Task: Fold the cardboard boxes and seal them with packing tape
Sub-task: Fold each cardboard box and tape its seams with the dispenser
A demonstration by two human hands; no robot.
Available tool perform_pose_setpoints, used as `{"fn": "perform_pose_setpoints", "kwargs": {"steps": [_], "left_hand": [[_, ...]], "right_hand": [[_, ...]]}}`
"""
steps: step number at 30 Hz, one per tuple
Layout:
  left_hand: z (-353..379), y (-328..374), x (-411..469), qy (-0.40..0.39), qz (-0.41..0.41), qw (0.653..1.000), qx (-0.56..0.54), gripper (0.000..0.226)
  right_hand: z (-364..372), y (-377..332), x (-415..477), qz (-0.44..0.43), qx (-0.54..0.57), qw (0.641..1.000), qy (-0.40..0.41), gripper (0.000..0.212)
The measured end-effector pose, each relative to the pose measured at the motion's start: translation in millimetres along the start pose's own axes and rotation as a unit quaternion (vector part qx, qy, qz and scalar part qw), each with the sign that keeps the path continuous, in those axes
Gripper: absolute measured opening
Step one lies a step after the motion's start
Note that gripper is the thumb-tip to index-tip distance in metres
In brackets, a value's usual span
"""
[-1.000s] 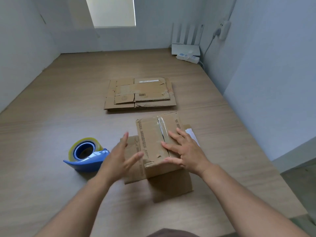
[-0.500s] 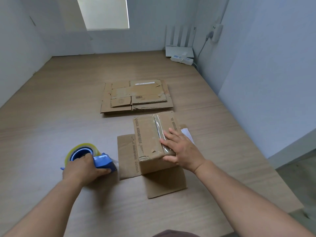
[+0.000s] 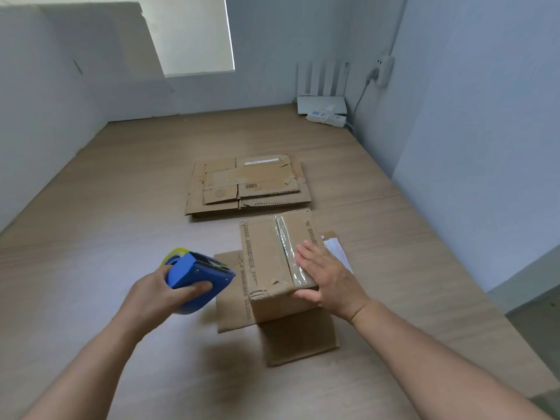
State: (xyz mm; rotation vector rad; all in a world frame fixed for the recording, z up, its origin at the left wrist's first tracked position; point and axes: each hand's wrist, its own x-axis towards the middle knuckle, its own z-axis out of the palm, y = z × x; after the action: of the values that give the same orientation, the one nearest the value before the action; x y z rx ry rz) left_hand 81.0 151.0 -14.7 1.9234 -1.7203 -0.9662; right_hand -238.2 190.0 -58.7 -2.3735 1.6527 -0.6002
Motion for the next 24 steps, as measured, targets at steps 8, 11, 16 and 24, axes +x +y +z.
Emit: {"fn": "perform_pose_setpoints", "kwargs": {"steps": [8, 11, 16, 24], "left_hand": [[-0.9, 57.9, -33.3, -0.134, 0.094, 0.979, -0.118, 0.061], [-3.0, 67.1, -40.0, -0.153, 0.13, 0.969, -0.142, 0.069], [-2.9, 78.8, -46.2, -0.156, 0.171, 0.968, -0.093, 0.065], [-0.8, 87.2, -49.0, -0.146, 0.166, 0.973, -0.06, 0.056]], "right_hand": [[1.2, 5.5, 2.3, -0.034, -0.038, 0.999, 0.005, 0.073], [-3.7, 6.5, 3.3, 0.021, -0.02, 0.998, -0.053, 0.078], [-52.3, -21.8, 9.1, 0.096, 0.195, 0.974, 0.072, 0.055], [-102.0, -82.1, -0.7, -0.025, 0.373, 0.927, 0.02, 0.023]]}}
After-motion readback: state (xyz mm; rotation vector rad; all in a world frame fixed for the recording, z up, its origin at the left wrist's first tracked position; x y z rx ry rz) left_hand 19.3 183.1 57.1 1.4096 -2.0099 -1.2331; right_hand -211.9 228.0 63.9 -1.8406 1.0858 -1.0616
